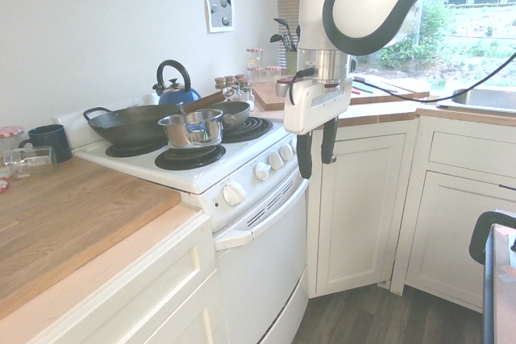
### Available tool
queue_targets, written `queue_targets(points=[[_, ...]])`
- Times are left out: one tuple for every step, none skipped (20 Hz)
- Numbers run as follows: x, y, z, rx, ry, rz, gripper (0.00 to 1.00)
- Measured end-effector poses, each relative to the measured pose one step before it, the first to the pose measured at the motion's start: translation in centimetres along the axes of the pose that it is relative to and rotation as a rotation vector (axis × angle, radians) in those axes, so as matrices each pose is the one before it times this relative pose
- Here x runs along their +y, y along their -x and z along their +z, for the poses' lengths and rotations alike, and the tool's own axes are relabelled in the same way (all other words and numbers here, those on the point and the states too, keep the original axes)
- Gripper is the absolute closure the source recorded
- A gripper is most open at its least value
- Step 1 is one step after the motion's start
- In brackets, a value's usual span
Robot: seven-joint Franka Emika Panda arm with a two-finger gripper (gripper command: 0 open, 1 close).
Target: Open the oven
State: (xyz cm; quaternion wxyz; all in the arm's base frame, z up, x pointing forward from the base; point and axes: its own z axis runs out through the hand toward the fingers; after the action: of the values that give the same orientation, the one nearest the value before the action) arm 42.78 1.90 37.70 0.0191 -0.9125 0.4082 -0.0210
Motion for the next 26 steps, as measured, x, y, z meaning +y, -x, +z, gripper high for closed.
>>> queue_targets(points=[[0.014,-0.022,0.036,-0.00063,0.00041,-0.00028,0.0],[0.055,-0.078,0.016,0.00019,0.00007,-0.00157,0.0],[0.099,-0.167,0.106,0.00338,0.00275,0.0097,0.0],[0.256,-0.333,0.384,0.00797,0.00682,0.01593,0.0],[0.402,-0.399,0.756,0.01383,0.00627,0.00471,0.0],[0.59,-0.513,1.232,0.0289,0.00656,-0.00121,0.0],[0.761,-0.421,1.703,0.02162,0.00569,0.00474,0.0],[0.849,-0.172,1.994,-0.00078,0.00679,0.00562,0.0],[0.765,-0.284,2.02,0.00636,0.00365,0.00182,0.0],[0.586,-0.232,2.017,0.0,0.00203,0.00514,0.0],[0.337,-0.194,1.921,-0.00788,-0.00245,0.00938,0.0],[0.239,-0.248,1.819,-0.00639,-0.00141,0.00722,0.0],[0.092,-0.333,1.6,-0.00312,0.0002,0.00272,0.0],[-0.162,-0.478,1.293,0.00012,-0.00217,0.00294,0.0],[-0.407,-0.578,0.894,0.00431,-0.00542,0.0006,0.0],[-0.634,-0.737,0.62,0.00632,-0.00631,-0.00159,0.0],[-0.922,-0.85,0.358,0.00773,-0.00906,0.00005,0.0],[-1.128,-0.781,0.166,0.00509,-0.01125,0.00129,0.0],[-1.23,-0.885,0.039,0.00798,-0.01311,0.0001,0.0],[-1.071,-0.831,-0.018,0.00717,-0.00986,0.00019,0.0],[-1.04,-0.833,-0.144,0.00651,-0.00824,0.00159,0.0],[-0.997,-0.825,-0.16,0.00573,-0.0086,0.00259,0.0],[-0.735,-0.721,-0.116,0.00658,-0.0053,0.00085,0.0],[-0.652,-0.612,-0.025,0.00579,-0.00461,-0.00106,0.0],[-0.547,-0.497,0.06,0.0023,-0.00215,-0.00252,0.0],[-0.418,-0.471,0.18,0.00451,-0.00259,-0.00194,0.0]])
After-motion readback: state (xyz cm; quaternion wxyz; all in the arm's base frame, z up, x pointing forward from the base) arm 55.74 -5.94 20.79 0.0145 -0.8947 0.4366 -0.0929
